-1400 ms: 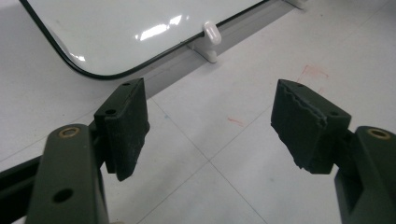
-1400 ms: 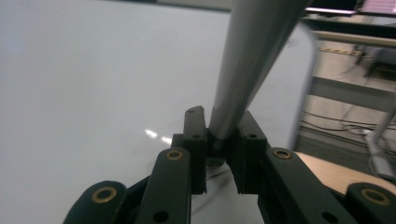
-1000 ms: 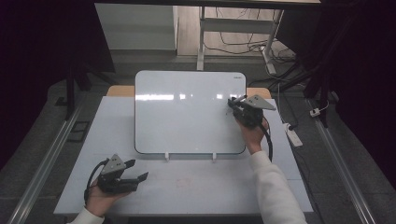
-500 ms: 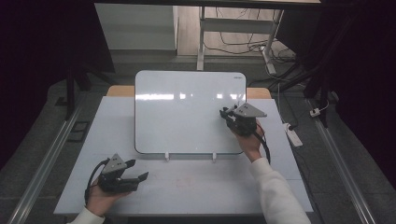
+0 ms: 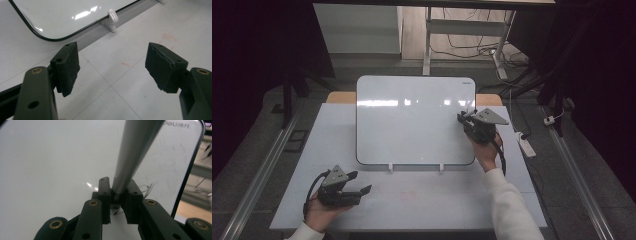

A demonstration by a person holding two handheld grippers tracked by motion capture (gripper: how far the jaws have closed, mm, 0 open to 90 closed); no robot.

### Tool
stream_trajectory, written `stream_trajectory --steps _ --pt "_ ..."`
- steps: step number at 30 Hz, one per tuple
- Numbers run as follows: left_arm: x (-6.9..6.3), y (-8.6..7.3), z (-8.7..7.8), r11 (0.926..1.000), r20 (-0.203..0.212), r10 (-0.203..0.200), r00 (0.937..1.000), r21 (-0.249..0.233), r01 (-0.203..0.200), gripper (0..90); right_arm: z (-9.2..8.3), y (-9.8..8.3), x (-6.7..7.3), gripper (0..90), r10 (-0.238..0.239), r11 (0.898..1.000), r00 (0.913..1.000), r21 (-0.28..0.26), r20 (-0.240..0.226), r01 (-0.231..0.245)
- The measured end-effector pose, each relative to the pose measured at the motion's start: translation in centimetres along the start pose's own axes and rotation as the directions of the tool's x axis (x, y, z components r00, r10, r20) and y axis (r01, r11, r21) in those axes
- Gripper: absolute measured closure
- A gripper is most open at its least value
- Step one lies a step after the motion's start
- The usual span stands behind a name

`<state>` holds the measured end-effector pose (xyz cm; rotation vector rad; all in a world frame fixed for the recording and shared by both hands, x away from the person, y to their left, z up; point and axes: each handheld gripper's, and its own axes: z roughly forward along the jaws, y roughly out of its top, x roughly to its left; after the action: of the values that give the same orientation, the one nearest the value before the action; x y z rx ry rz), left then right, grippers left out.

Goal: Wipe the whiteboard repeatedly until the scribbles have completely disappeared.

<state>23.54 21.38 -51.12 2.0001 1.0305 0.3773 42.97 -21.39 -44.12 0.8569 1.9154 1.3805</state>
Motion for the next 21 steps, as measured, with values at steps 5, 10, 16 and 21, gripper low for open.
stream_trajectory --steps 5,10,16,21 --pt "0.1 0.0 0.1 1.0 -0.002 -0.002 1.0 0.005 0.002 27.9 0.1 -0.4 1.6 77.9 -0.117 0.992 0.9918 0.039 -0.051 0.119" --pt "0.0 0.0 0.0 1.0 -0.001 0.001 1.0 0.003 -0.001 27.9 -0.5 0.1 -1.2 77.9 -0.003 1.0 0.9991 -0.011 0.041 0.003" --pt "0.0 0.0 0.2 1.0 0.001 -0.001 1.0 0.009 0.001 27.9 -0.6 -0.8 0.9 77.9 -0.11 0.993 0.9928 0.043 -0.049 0.112" --pt "-0.2 0.0 0.1 1.0 0.001 0.003 1.0 0.003 -0.003 27.8 -0.7 -0.5 -0.8 77.9 -0.01 1.0 0.9997 0.001 0.024 0.01"
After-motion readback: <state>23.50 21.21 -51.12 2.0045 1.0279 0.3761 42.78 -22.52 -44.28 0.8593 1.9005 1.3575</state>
